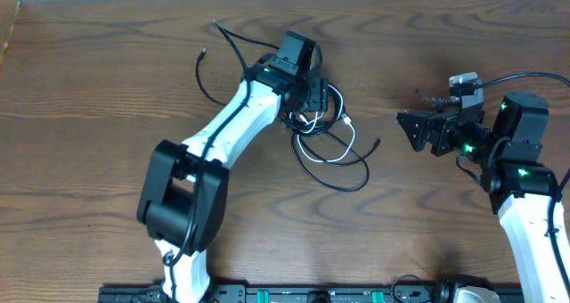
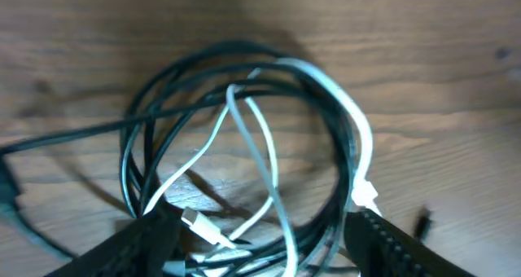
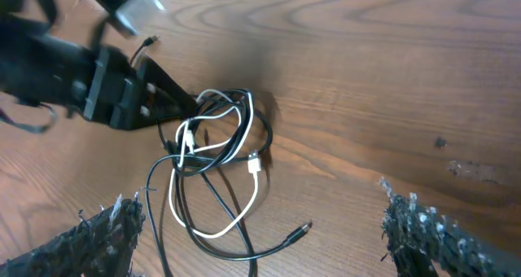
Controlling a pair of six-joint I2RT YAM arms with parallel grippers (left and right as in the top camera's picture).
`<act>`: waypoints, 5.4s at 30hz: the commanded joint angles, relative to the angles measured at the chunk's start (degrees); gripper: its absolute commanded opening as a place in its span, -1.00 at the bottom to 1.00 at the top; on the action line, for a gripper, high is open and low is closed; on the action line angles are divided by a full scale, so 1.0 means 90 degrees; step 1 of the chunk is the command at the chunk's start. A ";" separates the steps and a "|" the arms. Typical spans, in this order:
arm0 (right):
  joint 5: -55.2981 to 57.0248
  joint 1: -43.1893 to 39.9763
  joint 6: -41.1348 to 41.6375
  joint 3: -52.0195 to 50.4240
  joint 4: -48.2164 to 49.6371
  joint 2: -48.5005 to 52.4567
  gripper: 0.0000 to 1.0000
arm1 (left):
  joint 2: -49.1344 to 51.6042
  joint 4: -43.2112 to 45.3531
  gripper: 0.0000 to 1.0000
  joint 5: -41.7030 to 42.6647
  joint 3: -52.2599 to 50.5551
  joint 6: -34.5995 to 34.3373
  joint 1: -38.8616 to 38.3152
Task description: Untangle cables
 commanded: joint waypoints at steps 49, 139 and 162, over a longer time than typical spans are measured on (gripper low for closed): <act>0.0085 0.1579 0.2210 0.0126 0.2142 0.0823 0.65 | -0.3553 0.0070 -0.85 -0.0291 0.0651 -0.0005 0.0078; 0.2472 0.1882 0.0811 0.3840 -0.0231 0.1477 -0.98 | -0.2288 -0.3325 0.41 0.0464 0.2713 0.2361 -0.0049; 0.5391 -0.0583 0.0204 0.4639 -0.0952 0.2739 -0.98 | -0.1627 -0.3203 0.45 0.0134 0.2713 0.2334 0.0131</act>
